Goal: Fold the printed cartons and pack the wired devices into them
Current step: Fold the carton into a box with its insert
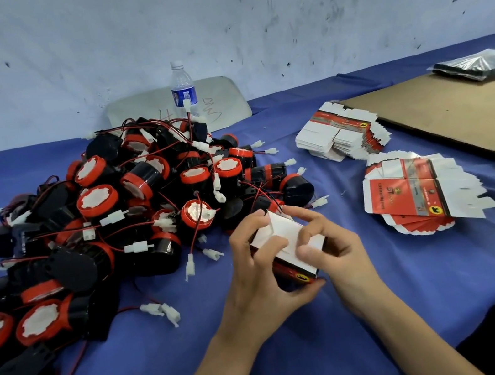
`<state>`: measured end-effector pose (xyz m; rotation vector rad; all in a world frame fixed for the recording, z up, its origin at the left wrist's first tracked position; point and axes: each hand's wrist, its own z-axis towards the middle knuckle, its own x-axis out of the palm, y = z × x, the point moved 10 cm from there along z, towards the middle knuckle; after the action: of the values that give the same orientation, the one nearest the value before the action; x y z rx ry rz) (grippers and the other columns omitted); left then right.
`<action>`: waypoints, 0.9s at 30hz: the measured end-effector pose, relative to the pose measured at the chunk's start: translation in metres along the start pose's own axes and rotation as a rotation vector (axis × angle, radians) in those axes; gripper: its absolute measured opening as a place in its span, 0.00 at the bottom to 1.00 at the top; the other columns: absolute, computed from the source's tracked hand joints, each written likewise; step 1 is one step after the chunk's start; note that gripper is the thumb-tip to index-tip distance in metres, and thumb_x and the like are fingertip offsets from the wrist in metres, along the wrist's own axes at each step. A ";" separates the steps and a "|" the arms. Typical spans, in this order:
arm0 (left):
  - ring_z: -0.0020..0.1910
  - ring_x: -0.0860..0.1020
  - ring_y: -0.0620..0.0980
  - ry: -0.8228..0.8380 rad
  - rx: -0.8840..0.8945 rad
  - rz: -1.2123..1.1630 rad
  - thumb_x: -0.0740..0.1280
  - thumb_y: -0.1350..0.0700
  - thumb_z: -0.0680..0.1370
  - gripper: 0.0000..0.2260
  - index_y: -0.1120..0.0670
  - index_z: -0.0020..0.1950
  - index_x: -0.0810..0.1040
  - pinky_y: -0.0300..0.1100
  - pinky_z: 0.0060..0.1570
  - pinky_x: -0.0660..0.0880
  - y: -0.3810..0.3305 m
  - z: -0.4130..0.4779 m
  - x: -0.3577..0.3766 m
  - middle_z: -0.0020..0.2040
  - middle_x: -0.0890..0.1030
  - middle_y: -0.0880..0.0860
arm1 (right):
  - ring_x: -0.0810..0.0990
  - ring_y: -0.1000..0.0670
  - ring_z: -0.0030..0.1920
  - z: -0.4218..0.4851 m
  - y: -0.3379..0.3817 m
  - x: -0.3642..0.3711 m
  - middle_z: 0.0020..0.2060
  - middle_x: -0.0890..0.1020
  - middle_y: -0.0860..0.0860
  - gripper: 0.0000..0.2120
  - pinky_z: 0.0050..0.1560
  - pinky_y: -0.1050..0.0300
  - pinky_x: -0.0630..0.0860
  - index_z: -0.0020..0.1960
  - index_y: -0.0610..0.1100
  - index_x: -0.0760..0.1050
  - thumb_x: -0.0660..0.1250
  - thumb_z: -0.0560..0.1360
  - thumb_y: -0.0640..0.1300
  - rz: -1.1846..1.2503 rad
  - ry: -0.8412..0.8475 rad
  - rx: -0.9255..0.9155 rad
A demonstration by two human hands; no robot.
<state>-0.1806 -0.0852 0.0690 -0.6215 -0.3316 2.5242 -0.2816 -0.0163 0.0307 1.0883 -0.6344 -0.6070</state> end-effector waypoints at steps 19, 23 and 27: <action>0.67 0.66 0.49 0.102 -0.220 0.065 0.71 0.51 0.70 0.37 0.49 0.73 0.55 0.48 0.63 0.71 0.014 -0.002 0.010 0.68 0.64 0.47 | 0.83 0.55 0.47 -0.001 -0.002 -0.004 0.47 0.85 0.54 0.20 0.43 0.64 0.77 0.60 0.51 0.76 0.70 0.69 0.41 -0.054 -0.058 -0.004; 0.66 0.65 0.48 0.100 -0.164 0.121 0.72 0.53 0.70 0.36 0.51 0.73 0.56 0.51 0.62 0.71 0.005 0.004 0.008 0.68 0.64 0.50 | 0.81 0.58 0.50 -0.003 0.004 -0.006 0.50 0.84 0.57 0.18 0.46 0.67 0.75 0.61 0.48 0.76 0.68 0.71 0.41 -0.127 -0.088 -0.072; 0.66 0.64 0.47 0.101 -0.139 0.155 0.76 0.55 0.68 0.40 0.51 0.72 0.57 0.52 0.61 0.72 0.003 0.004 0.009 0.67 0.64 0.49 | 0.81 0.57 0.52 -0.002 -0.001 -0.007 0.51 0.84 0.56 0.21 0.47 0.64 0.76 0.66 0.42 0.74 0.66 0.72 0.40 -0.103 -0.087 -0.068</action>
<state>-0.1912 -0.0835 0.0682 -0.8552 -0.4409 2.6207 -0.2849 -0.0102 0.0281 1.0397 -0.6307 -0.7634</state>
